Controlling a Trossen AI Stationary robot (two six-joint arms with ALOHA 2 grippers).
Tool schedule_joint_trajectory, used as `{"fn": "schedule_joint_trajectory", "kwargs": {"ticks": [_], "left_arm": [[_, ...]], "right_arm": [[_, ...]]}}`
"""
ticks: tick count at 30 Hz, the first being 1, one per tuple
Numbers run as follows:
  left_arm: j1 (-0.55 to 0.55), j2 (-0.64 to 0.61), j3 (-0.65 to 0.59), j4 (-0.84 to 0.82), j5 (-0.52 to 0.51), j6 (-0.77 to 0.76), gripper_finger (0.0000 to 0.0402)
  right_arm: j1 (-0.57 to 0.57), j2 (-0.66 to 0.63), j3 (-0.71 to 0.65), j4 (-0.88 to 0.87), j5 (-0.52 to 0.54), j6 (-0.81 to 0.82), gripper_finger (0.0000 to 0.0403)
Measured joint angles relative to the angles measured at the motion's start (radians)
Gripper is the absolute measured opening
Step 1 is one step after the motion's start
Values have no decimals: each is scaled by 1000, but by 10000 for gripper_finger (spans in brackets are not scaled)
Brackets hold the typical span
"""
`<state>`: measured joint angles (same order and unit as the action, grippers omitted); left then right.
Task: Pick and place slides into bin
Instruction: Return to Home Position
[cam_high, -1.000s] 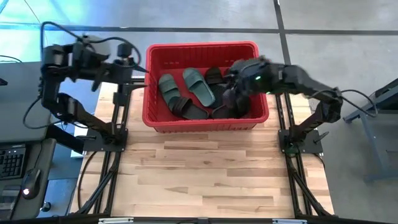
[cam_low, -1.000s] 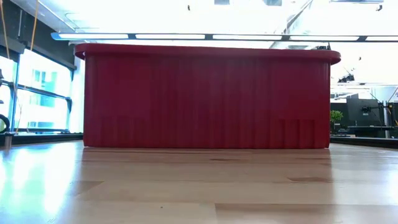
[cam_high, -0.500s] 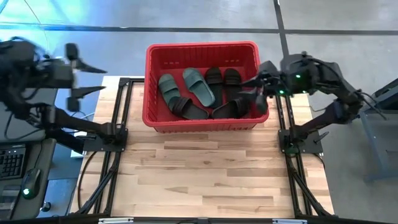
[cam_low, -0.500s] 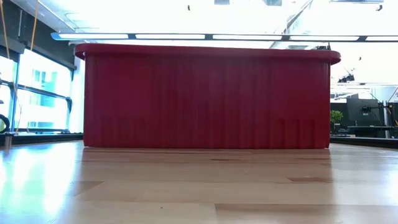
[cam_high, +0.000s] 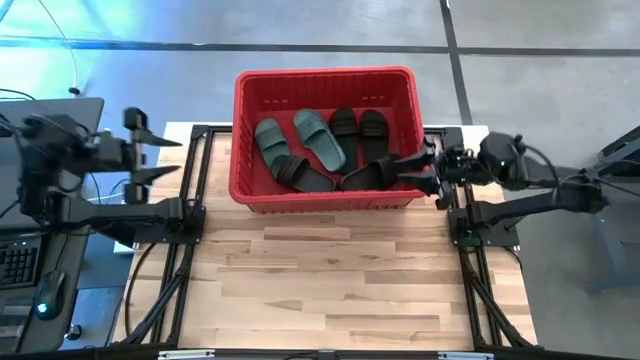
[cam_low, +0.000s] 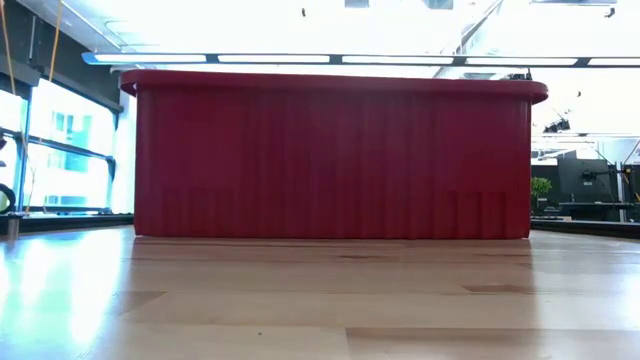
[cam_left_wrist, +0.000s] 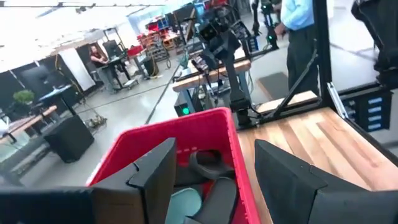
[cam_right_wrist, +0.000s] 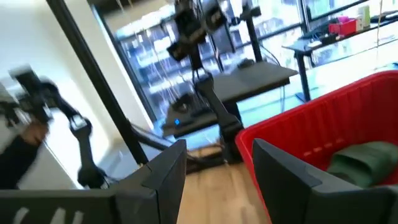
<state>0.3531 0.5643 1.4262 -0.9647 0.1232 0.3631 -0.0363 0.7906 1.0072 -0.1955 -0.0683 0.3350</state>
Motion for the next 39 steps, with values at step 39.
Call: {"fn": "schedule_joint_trajectory", "kwargs": {"ticks": [39], "left_arm": [[0,-558,-971,755,25,-299,200]], "right_arm": [[0,-399,-944,976,51,270,173]]}}
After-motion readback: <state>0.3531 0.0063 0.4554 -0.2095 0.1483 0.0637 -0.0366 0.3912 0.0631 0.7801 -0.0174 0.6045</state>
